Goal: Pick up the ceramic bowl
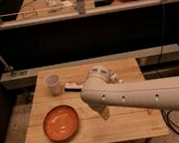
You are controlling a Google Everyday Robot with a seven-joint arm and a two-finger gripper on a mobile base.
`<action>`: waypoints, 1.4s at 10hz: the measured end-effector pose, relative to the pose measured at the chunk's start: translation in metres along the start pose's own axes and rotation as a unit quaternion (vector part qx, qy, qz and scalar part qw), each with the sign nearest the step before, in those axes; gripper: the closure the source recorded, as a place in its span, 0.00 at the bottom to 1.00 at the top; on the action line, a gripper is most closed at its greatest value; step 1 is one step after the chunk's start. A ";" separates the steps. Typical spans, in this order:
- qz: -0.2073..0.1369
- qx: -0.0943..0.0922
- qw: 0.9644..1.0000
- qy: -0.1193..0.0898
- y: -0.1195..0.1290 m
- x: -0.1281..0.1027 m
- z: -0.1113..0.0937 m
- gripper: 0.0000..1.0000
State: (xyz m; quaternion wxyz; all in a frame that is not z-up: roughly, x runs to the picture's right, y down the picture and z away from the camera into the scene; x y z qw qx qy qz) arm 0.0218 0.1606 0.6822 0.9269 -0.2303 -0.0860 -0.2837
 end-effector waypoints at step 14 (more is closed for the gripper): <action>-0.093 0.024 0.995 -0.013 -0.035 -0.038 0.030 0.20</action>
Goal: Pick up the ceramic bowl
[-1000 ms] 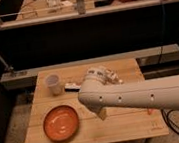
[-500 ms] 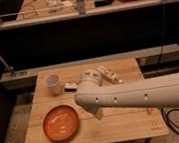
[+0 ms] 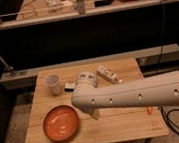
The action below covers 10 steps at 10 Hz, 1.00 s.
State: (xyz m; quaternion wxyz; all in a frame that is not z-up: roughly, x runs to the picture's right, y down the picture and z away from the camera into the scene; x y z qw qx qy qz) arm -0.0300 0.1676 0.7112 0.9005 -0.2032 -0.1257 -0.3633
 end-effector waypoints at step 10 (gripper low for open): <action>-0.059 0.013 0.998 -0.014 -0.031 -0.035 0.044 0.20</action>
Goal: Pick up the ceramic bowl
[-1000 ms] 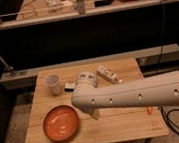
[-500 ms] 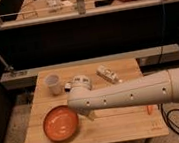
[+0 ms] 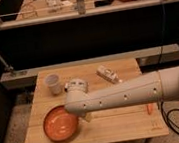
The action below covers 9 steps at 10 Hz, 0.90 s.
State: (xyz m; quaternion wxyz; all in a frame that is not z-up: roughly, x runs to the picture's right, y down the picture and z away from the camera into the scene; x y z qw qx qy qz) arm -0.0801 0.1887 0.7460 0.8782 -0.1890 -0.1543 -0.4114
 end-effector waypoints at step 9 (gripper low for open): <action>-0.042 0.009 0.999 -0.012 -0.008 -0.016 0.050 0.20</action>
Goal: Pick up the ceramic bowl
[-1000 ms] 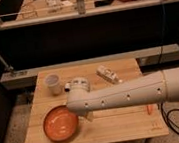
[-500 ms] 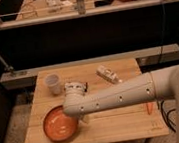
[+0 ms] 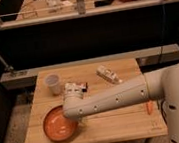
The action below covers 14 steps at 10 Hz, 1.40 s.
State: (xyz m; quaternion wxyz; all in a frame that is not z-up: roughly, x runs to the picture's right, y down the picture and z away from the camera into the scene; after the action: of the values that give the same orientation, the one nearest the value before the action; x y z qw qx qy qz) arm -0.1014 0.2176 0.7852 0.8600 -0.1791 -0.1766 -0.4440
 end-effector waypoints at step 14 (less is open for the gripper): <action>-0.052 0.026 0.998 -0.030 -0.009 -0.024 0.013 0.20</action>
State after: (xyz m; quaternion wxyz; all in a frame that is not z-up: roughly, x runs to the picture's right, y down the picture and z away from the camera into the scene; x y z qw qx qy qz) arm -0.1233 0.2355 0.7864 0.8342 -0.1606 -0.2226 -0.4783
